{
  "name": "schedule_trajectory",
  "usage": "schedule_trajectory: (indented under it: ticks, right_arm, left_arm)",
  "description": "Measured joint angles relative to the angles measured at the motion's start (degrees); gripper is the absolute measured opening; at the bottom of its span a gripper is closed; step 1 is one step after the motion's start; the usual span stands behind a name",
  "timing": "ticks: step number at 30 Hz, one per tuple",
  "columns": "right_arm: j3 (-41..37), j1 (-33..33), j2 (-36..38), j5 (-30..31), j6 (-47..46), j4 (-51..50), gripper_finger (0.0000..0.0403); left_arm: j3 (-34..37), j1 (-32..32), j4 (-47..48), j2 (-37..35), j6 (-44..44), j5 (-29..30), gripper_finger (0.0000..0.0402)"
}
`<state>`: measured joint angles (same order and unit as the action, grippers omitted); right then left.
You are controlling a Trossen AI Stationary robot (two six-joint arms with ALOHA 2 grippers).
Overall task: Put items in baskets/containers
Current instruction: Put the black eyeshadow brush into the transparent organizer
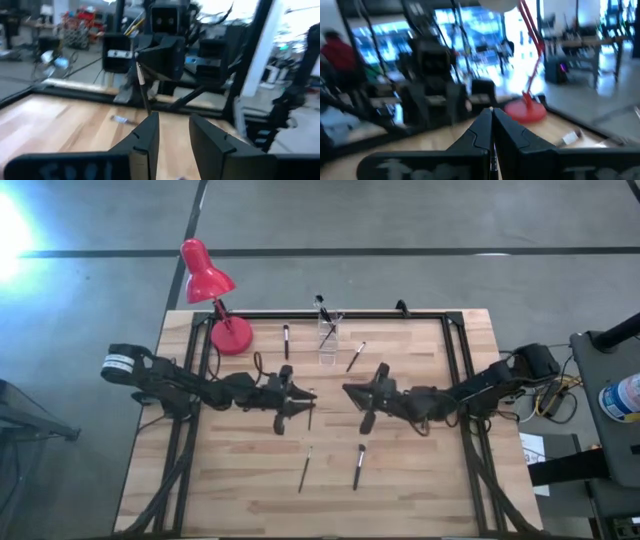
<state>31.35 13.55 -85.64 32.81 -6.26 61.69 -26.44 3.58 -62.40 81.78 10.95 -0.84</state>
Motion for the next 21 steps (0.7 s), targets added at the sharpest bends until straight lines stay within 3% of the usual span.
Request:
schedule_trajectory:
  ticks: [5, 9, 21]
  right_arm:
    - [0.2, 1.4, -5.5, -3.2, 5.1, 16.2, 0.0008]
    - [1.8, 1.5, -10.5, -6.3, 7.1, 26.2, 0.0008]
    - [9.3, 2.0, -16.9, -7.9, 12.3, 28.0, 0.0008]
  left_arm:
    - [-1.1, 0.0, -6.5, 1.9, 0.0, -3.0, 0.0101]
    - [-3.6, 0.0, -6.1, 4.7, 0.1, -3.1, 0.0101]
    - [-10.3, 0.1, -6.2, 11.0, 0.1, -3.1, 0.0101]
